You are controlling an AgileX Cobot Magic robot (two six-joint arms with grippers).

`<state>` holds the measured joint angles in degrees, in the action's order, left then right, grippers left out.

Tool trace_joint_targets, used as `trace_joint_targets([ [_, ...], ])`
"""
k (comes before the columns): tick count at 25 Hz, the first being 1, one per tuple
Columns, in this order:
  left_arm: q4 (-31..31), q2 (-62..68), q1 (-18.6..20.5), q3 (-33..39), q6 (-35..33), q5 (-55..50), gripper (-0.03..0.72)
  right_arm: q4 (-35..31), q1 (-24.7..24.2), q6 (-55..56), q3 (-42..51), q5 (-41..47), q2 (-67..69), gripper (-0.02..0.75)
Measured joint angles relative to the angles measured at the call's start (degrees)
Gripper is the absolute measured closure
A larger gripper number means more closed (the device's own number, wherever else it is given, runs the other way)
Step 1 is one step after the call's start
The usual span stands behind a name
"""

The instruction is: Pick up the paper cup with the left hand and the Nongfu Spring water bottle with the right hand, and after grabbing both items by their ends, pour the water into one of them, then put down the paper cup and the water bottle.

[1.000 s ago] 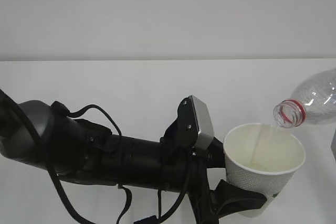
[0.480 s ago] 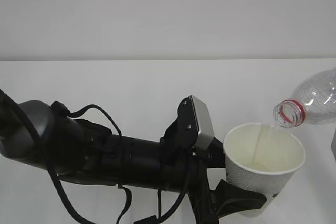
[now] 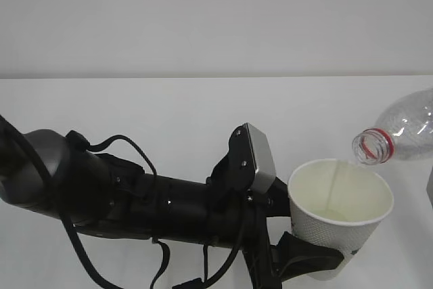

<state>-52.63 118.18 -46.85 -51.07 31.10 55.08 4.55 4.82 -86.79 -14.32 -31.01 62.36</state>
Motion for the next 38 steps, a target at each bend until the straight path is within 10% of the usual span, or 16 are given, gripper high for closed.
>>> trace_joint_targets([
  [38,0.0,0.0,0.0,0.0,0.0,0.0,0.179,0.0,0.0,-0.3,0.0,-0.3,0.0,0.253],
])
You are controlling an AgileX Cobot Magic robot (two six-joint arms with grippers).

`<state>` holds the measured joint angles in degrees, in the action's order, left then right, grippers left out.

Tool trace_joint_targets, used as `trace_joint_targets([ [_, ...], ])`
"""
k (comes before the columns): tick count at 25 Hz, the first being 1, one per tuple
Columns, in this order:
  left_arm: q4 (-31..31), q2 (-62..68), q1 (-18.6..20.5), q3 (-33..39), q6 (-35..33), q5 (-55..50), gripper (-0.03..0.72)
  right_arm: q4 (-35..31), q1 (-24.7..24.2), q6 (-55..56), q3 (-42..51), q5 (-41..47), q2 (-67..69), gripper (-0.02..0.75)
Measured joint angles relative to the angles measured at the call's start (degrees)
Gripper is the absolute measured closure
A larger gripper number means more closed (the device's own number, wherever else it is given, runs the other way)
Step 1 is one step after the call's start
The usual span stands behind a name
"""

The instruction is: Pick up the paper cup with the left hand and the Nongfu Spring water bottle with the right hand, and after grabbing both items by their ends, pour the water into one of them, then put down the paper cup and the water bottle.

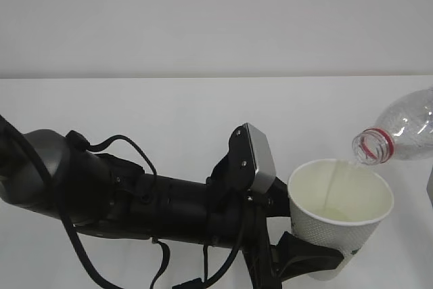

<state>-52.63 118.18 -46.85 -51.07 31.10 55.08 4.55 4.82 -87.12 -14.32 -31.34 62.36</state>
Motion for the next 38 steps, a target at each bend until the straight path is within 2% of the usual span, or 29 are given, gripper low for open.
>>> trace_joint_targets([
  [38,0.0,0.0,0.0,0.0,0.0,0.0,0.181,0.0,0.0,-0.6,0.0,0.0,0.0,0.253],
])
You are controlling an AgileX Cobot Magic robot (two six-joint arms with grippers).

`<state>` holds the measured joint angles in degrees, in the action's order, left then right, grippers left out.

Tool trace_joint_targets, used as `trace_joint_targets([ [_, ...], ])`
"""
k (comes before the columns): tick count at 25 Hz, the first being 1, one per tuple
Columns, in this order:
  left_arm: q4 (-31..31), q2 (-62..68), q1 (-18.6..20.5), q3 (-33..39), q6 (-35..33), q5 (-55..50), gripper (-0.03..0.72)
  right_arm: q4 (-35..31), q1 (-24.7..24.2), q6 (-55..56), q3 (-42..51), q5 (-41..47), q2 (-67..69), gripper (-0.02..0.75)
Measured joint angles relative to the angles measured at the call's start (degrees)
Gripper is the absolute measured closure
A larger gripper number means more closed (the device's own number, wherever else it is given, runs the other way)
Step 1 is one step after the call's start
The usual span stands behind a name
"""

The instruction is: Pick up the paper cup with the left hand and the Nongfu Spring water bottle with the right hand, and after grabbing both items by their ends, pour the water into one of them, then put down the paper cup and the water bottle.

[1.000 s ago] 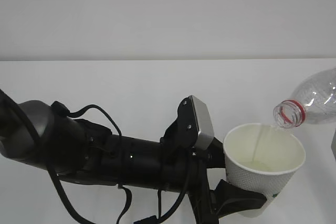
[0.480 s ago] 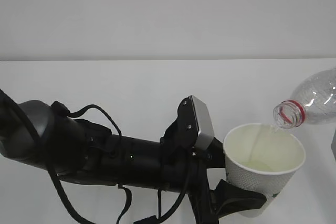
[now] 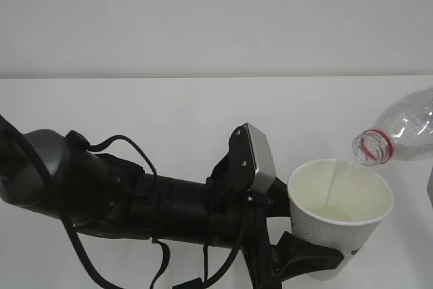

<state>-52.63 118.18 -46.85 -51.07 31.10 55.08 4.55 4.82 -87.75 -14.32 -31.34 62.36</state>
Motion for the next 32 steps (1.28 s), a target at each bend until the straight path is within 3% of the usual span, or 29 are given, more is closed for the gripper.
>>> trace_joint_targets([
  [32,0.0,0.0,0.0,0.0,0.0,0.0,0.181,-0.2,0.0,-1.8,0.0,-0.1,0.0,0.253],
])
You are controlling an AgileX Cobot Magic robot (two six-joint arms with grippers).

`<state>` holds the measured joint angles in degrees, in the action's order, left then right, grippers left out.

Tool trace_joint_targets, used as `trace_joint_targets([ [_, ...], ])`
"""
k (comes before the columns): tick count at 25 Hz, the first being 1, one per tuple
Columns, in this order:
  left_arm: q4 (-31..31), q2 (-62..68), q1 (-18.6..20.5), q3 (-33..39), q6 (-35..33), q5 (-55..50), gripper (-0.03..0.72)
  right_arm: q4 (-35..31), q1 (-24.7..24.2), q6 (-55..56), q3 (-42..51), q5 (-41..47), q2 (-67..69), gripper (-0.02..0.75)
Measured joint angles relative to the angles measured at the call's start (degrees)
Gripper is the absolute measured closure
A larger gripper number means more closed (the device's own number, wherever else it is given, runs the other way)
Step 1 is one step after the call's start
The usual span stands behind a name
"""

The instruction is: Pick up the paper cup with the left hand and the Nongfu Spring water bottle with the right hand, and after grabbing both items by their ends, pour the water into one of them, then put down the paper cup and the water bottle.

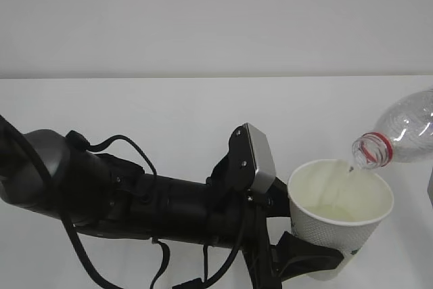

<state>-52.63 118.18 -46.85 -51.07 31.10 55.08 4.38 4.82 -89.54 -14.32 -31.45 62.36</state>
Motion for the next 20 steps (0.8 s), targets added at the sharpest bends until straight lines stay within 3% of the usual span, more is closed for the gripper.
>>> trace_joint_targets([
  [20,0.0,0.0,0.0,0.0,0.0,0.0,0.181,-0.4,0.0,-0.2,0.0,0.0,0.0,0.253],
])
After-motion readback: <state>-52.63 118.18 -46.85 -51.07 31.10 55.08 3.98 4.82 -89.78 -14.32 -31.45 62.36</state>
